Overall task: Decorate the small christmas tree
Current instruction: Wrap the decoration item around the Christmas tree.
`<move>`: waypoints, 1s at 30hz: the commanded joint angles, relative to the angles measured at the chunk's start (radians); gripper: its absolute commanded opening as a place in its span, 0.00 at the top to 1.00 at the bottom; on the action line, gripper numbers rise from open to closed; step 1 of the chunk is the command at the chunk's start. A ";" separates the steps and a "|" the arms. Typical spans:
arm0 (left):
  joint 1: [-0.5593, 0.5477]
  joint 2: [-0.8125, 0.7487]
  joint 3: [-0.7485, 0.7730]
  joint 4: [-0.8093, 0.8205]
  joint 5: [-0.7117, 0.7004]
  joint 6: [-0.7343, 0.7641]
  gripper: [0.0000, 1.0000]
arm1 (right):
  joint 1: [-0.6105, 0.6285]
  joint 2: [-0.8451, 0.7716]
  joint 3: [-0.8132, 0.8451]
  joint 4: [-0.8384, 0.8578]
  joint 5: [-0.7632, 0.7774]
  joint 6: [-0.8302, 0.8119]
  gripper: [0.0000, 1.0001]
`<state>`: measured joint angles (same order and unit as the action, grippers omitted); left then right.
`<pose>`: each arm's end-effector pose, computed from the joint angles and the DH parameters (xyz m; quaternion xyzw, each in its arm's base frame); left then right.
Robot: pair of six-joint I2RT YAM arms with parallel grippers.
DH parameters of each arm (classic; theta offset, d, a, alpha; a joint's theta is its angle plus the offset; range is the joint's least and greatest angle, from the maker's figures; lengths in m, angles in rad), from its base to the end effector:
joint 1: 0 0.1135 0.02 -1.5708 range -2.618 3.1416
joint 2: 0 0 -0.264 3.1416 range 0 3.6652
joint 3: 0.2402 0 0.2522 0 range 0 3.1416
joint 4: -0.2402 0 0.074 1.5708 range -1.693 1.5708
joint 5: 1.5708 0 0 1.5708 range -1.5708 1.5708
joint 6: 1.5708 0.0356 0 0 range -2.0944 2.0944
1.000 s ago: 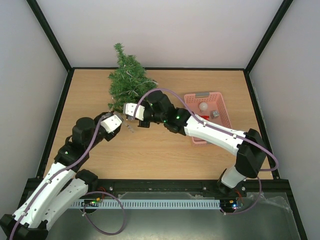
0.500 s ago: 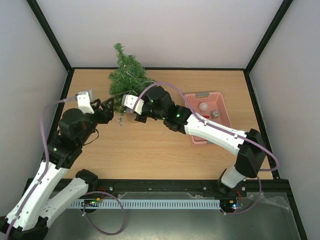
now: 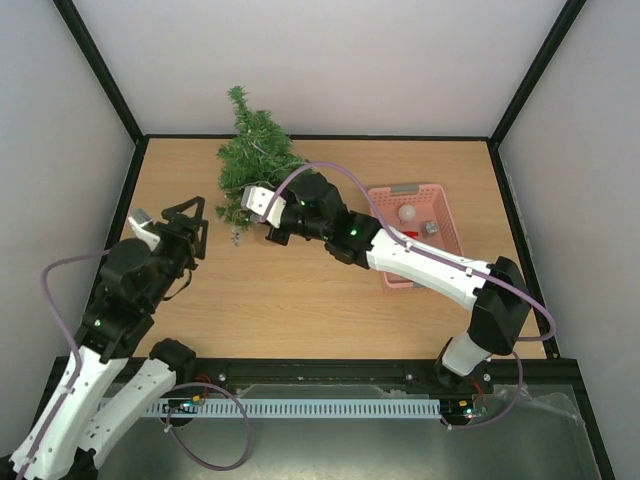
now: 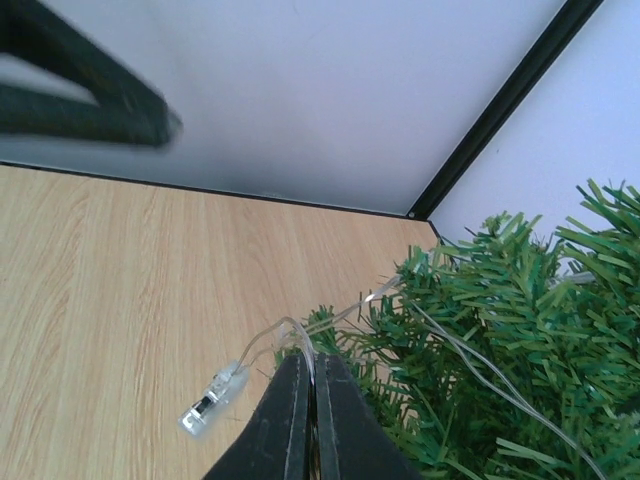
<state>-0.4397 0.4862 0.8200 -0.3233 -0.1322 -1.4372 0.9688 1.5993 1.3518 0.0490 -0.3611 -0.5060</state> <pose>0.0994 -0.0416 0.3750 -0.3769 0.5939 -0.5447 0.4567 0.2076 0.3244 0.3544 -0.5960 0.4869 0.2782 0.5748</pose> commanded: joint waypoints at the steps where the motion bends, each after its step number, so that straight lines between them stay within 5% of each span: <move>1: 0.005 0.080 0.028 -0.027 0.111 -0.259 0.33 | 0.025 -0.007 0.025 0.043 0.002 0.009 0.98; 19: 0.005 0.111 -0.101 0.028 0.230 -0.497 0.36 | 0.078 -0.038 -0.006 0.072 0.053 -0.005 0.98; 30: 0.007 0.101 -0.124 0.061 0.176 -0.506 0.66 | 0.086 -0.086 -0.075 0.083 0.021 -0.023 0.98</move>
<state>-0.4377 0.5972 0.6991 -0.2939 0.0677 -1.9472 1.0462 1.5600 1.3041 0.0883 -0.3271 -0.5148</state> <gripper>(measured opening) 0.397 0.018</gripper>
